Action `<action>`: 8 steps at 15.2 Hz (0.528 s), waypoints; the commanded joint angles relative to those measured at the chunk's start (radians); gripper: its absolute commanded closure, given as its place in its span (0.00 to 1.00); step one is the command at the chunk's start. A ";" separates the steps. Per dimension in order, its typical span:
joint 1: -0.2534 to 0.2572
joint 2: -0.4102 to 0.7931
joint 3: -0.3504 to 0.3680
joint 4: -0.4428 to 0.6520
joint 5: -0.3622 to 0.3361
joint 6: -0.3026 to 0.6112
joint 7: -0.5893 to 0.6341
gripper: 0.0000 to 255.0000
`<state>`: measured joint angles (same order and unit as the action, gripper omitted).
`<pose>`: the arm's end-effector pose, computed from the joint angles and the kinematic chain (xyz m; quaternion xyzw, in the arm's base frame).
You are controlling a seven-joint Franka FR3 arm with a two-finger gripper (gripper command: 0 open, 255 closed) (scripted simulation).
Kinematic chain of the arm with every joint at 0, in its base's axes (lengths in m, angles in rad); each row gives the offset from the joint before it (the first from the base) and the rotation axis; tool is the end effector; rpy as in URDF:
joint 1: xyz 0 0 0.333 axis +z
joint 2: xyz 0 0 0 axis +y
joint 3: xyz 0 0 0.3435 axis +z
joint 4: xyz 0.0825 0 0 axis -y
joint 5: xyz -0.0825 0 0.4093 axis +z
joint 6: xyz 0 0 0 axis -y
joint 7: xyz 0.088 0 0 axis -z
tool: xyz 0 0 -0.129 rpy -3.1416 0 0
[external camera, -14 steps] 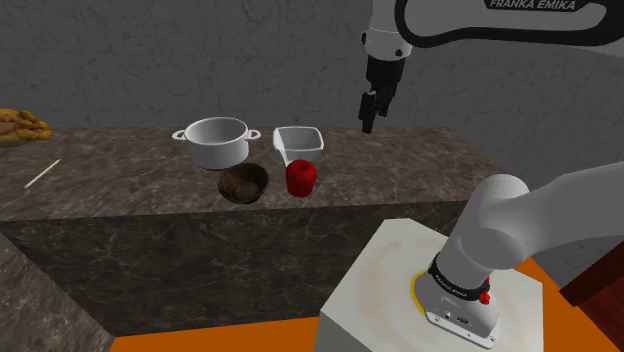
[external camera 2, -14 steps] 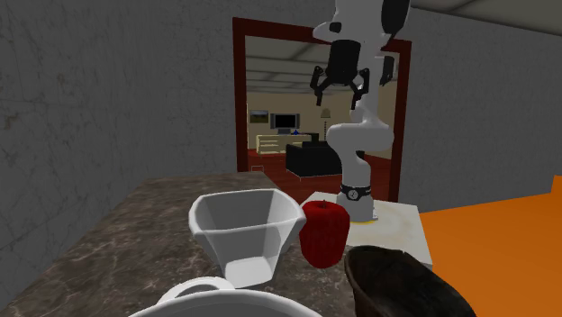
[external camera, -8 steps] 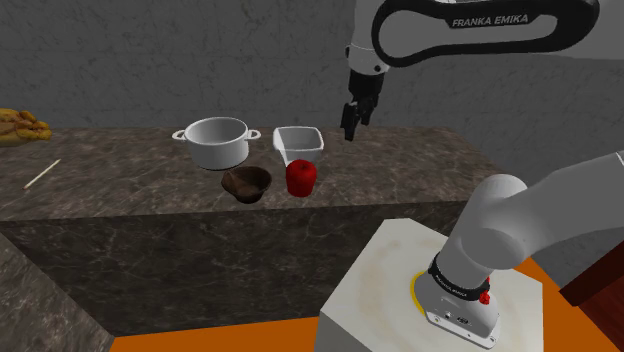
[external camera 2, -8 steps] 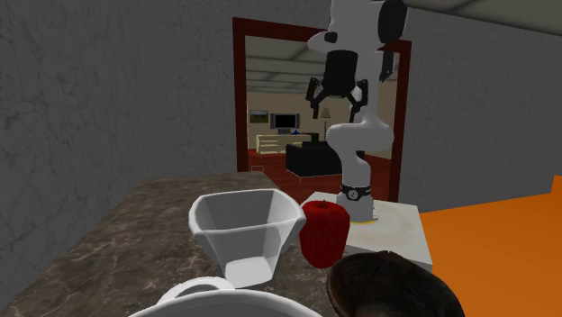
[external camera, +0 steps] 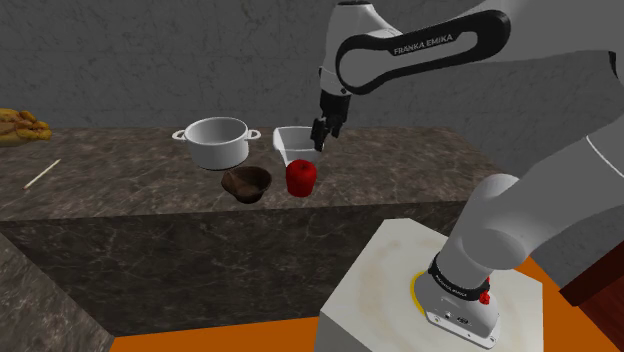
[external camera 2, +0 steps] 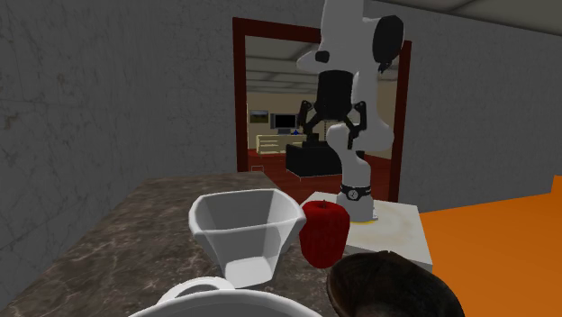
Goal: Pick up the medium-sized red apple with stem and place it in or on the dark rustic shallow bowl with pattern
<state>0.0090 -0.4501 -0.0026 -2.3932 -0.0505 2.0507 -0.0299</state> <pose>0.4375 -0.0010 0.4874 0.9979 0.0286 0.0535 0.0231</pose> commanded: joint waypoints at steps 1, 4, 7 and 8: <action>0.006 0.067 -0.004 0.015 0.014 0.072 -0.004 0.00; 0.015 0.170 -0.009 0.048 0.039 0.167 -0.016 0.00; 0.020 0.234 -0.012 0.064 0.055 0.227 -0.025 0.00; 0.020 0.242 -0.012 0.059 0.055 0.241 -0.025 0.00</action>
<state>0.0281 -0.2233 -0.0140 -2.3312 0.0022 2.2703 -0.0532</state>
